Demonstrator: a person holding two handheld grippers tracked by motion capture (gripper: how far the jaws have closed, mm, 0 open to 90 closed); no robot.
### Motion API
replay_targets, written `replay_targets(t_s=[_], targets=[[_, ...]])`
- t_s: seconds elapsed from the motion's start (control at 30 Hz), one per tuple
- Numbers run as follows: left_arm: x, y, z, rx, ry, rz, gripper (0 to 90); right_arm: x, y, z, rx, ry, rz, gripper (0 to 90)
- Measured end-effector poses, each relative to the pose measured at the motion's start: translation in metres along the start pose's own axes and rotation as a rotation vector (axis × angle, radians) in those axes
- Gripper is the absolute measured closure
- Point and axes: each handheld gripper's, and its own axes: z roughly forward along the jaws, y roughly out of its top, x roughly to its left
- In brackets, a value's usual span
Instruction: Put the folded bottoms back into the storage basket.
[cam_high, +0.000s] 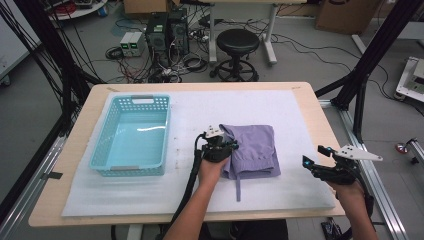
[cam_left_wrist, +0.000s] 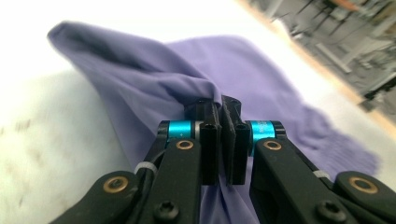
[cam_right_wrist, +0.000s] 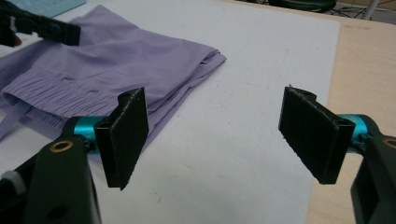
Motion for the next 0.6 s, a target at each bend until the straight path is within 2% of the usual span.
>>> replay_targets(t_s=[0.1,0.17,0.27,0.57,0.6], targets=[[-0.001,0.009,-0.011,-0.04,-0.026,0.022,86.3,0.0,0.0,0.0,-0.001,0.0,-0.004,24.6],[0.0,0.014,-0.016,-0.029,-0.025,0.026,86.3,0.001,0.0,0.001,0.001,0.002,-0.004,24.6],[0.0,0.023,-0.024,-0.04,-0.034,0.041,86.3,0.002,0.001,0.002,0.003,0.005,-0.008,24.6],[-0.005,0.055,-0.048,-0.051,-0.044,0.11,86.4,0.003,0.0,0.001,0.002,0.007,-0.003,24.6],[-0.005,0.055,-0.048,-0.051,-0.044,0.11,86.4,0.003,0.0,0.001,0.002,0.007,-0.003,24.6]])
